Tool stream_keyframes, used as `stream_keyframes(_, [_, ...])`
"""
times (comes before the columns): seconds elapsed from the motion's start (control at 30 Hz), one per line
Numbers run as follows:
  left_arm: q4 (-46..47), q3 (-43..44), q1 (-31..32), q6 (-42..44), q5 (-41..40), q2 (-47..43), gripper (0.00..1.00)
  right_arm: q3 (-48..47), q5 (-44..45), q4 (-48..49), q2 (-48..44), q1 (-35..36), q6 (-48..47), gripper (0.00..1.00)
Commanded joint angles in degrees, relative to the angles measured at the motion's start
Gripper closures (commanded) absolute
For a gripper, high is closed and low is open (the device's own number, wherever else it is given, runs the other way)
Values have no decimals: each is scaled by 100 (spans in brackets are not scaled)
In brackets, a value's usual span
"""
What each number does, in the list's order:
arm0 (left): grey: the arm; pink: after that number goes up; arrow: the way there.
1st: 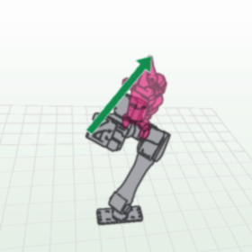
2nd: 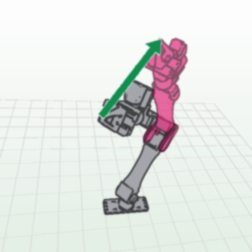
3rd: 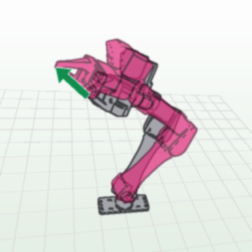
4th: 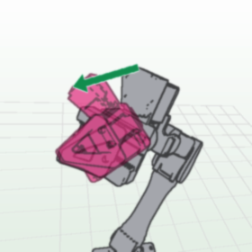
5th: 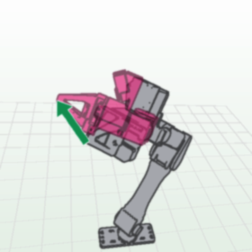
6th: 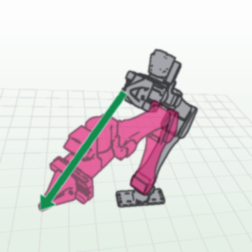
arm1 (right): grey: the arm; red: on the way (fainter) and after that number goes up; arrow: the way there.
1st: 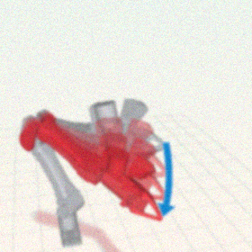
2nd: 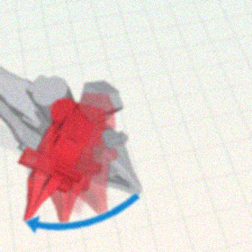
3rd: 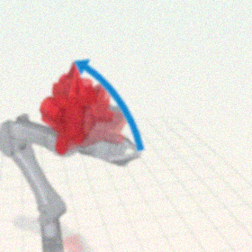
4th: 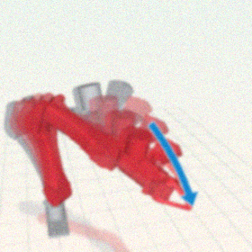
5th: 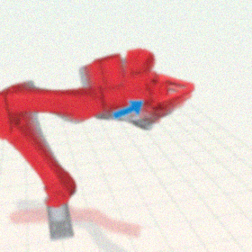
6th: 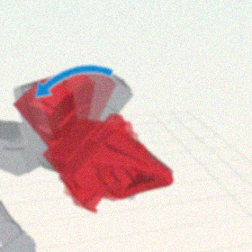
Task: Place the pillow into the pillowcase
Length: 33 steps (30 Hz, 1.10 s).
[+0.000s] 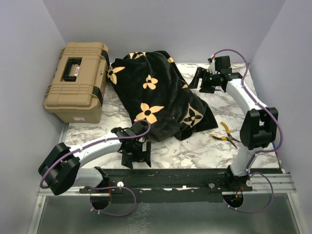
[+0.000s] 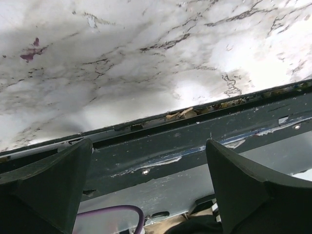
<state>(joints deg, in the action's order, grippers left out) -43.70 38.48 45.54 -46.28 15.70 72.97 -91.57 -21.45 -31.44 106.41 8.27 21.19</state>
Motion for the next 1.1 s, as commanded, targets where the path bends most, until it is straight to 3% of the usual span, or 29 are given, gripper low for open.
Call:
stream_keyframes(0.0, [80,-94,58,153,370,-236,1,769,-355,-113,-892,199,-205,17])
stream_keyframes(0.23, [22,589,55,513,523,-1144,1,1905,-947,-70,-1780,946,-356,19])
stream_keyframes(0.47, [270,1924,43,730,115,-1569,1,3130,-1179,1024,-1865,1757,88,24])
stream_keyframes(0.7, [986,2759,30,555,-40,-1773,1,2947,-1050,1510,-1290,2134,193,26])
stream_keyframes(0.8, [1126,2917,34,541,-84,-1792,1,2807,-1038,1516,-1173,2151,182,45])
stream_keyframes(0.9, [1179,3031,23,556,-340,-1833,1,2759,-1228,1420,-1148,2180,111,79])
stream_keyframes(0.93, [1186,3072,25,577,-459,-1847,1,2761,-1275,1329,-1198,2217,56,85])
stream_keyframes(1.07, [1197,3259,9,660,-1059,-1837,1,3059,-1565,1036,-1777,2490,-205,90])
